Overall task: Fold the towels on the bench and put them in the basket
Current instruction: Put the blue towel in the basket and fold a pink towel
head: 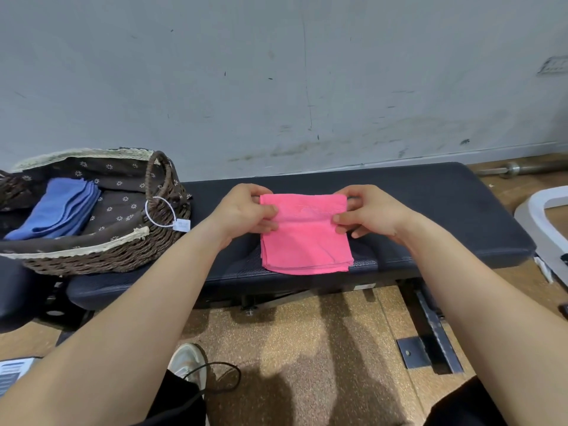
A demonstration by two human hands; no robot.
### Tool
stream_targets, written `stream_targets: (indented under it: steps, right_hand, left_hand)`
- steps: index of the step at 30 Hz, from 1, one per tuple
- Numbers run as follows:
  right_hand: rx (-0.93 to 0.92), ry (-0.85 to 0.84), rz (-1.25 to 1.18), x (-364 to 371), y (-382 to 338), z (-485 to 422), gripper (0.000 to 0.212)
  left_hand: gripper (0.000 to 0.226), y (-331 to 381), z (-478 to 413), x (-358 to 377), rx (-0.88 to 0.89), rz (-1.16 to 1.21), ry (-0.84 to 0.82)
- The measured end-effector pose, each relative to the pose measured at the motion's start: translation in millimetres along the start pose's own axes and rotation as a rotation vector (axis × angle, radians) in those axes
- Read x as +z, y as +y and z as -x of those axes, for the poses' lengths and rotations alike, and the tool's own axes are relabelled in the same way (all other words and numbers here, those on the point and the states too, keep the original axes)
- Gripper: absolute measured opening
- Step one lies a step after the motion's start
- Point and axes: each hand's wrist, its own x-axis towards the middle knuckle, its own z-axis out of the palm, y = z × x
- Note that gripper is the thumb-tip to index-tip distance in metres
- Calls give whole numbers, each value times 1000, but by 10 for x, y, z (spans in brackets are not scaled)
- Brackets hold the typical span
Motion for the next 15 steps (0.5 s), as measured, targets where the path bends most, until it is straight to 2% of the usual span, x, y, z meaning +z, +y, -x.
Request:
stream_targets:
  steps: [6, 11, 15]
  right_hand:
    - [-94, 1, -8, 11, 46, 99, 27]
    - [-149, 0, -5, 8, 116, 169, 25]
    - [-187, -9, 82, -33, 176, 227, 24]
  left_hand:
    - [22, -30, 193, -111, 141, -197, -55]
    - [24, -85, 295, -127, 259, -427, -55]
    - [28, -129, 399, -62, 282, -458, -48]
